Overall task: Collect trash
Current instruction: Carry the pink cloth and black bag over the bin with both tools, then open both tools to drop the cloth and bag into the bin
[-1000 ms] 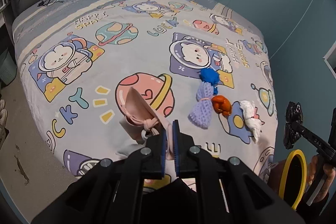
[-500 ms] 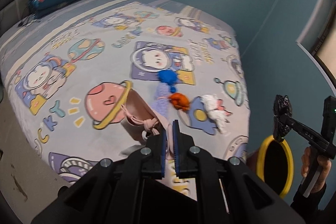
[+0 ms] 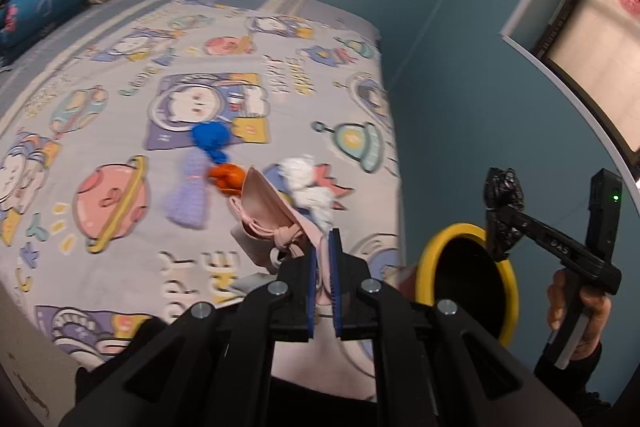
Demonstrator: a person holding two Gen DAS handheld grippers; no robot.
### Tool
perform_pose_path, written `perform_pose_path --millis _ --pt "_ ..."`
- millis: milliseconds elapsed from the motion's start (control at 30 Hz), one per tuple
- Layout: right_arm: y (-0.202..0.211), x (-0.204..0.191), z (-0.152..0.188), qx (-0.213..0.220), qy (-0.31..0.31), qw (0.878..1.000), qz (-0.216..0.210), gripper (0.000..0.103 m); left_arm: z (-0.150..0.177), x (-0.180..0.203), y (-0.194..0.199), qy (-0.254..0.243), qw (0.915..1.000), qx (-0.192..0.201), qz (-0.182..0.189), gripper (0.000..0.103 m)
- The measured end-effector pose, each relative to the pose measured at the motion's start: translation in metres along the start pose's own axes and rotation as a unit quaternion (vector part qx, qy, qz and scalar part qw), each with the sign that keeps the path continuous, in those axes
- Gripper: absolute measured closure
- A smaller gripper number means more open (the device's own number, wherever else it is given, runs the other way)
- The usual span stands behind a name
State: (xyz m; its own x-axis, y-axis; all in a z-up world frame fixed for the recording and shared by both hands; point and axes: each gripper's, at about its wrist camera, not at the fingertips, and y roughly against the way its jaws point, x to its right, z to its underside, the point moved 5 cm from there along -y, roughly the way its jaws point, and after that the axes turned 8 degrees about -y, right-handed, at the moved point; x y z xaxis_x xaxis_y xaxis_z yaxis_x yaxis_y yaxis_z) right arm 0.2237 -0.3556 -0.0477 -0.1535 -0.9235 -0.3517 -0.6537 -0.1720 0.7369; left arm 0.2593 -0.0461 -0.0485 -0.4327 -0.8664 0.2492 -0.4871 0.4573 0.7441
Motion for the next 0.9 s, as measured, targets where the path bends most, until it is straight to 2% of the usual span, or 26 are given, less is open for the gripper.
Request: perform_pose_path --millis 333,567,900 --pt "0.017 0.046 0.013 0.007 -0.046 0.999 -0.001 0.088 -0.008 0.078 -0.023 -0.046 0.9974 -0.014 0.054 0.098" --pt "0.015 0.069 0.023 0.0 -0.071 0.997 -0.002 0.088 -0.008 0.133 -0.037 -0.084 0.992 -0.027 0.09 0.098" --pt "0.004 0.1 0.036 -0.016 -0.109 0.994 -0.005 0.088 0.006 0.181 -0.062 -0.112 0.9844 -0.058 0.123 0.098"
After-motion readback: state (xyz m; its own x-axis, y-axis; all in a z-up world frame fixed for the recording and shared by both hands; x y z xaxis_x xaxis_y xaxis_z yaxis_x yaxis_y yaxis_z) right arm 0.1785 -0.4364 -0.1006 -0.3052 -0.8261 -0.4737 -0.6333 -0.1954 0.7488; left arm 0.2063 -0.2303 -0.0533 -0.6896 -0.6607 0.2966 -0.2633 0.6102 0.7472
